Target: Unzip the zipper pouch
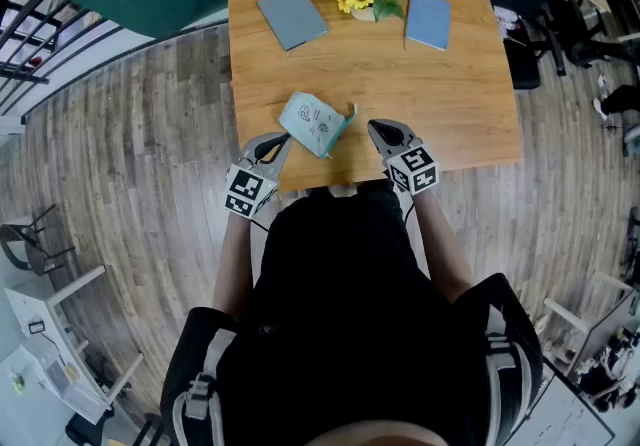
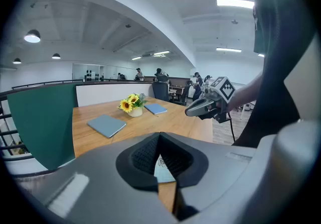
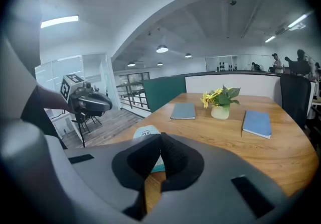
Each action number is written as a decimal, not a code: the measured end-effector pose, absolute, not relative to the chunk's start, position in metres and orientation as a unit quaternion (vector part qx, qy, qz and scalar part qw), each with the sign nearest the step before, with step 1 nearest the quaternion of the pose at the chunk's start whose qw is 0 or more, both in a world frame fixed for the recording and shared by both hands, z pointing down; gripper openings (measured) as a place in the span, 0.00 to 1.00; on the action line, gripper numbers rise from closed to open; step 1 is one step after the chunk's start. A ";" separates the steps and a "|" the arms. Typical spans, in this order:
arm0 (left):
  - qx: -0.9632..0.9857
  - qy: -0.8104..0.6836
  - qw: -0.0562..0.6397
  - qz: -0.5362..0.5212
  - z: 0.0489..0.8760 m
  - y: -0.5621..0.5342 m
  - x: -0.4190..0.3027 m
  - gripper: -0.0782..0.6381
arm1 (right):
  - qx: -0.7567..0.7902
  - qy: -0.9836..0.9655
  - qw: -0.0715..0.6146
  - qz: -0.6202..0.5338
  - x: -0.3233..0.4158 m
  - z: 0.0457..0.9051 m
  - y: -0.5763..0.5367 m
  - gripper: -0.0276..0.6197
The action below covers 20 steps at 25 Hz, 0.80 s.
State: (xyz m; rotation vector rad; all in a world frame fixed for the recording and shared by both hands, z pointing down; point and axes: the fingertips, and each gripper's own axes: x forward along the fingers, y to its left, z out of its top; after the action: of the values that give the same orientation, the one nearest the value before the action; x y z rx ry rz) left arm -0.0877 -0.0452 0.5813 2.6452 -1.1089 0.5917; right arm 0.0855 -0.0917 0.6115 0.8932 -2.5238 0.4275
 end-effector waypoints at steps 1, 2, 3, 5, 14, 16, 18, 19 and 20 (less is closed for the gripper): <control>0.898 -0.376 0.107 0.203 0.582 -0.045 -0.087 0.11 | 0.321 -0.910 0.216 0.151 0.085 0.611 -0.092 0.05; 0.898 -0.375 0.107 0.205 0.582 -0.044 -0.086 0.11 | 0.320 -0.910 0.218 0.149 0.085 0.611 -0.092 0.05; 0.898 -0.374 0.108 0.206 0.583 -0.044 -0.085 0.11 | 0.319 -0.910 0.219 0.148 0.084 0.611 -0.092 0.05; 0.898 -0.372 0.109 0.209 0.585 -0.042 -0.083 0.11 | 0.318 -0.910 0.220 0.148 0.084 0.612 -0.091 0.05; 0.903 -0.363 0.105 0.204 0.585 -0.035 -0.078 0.11 | 0.313 -0.910 0.226 0.153 0.083 0.618 -0.083 0.05; 0.904 -0.363 0.104 0.201 0.584 -0.035 -0.076 0.11 | 0.316 -0.909 0.224 0.152 0.084 0.617 -0.082 0.05; 0.904 -0.364 0.104 0.199 0.584 -0.035 -0.076 0.11 | 0.320 -0.909 0.222 0.150 0.084 0.616 -0.082 0.05; 0.903 -0.367 0.104 0.201 0.584 -0.035 -0.077 0.11 | 0.321 -0.909 0.220 0.149 0.085 0.616 -0.082 0.05; 0.901 -0.370 0.103 0.202 0.583 -0.035 -0.078 0.11 | 0.322 -0.909 0.219 0.149 0.085 0.616 -0.081 0.05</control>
State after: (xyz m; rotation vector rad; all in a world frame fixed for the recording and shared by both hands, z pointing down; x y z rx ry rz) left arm -0.0777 -0.0348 0.5835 2.6591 -1.0916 0.5952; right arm 0.0847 -0.0810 0.6158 0.8914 -2.5157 0.4112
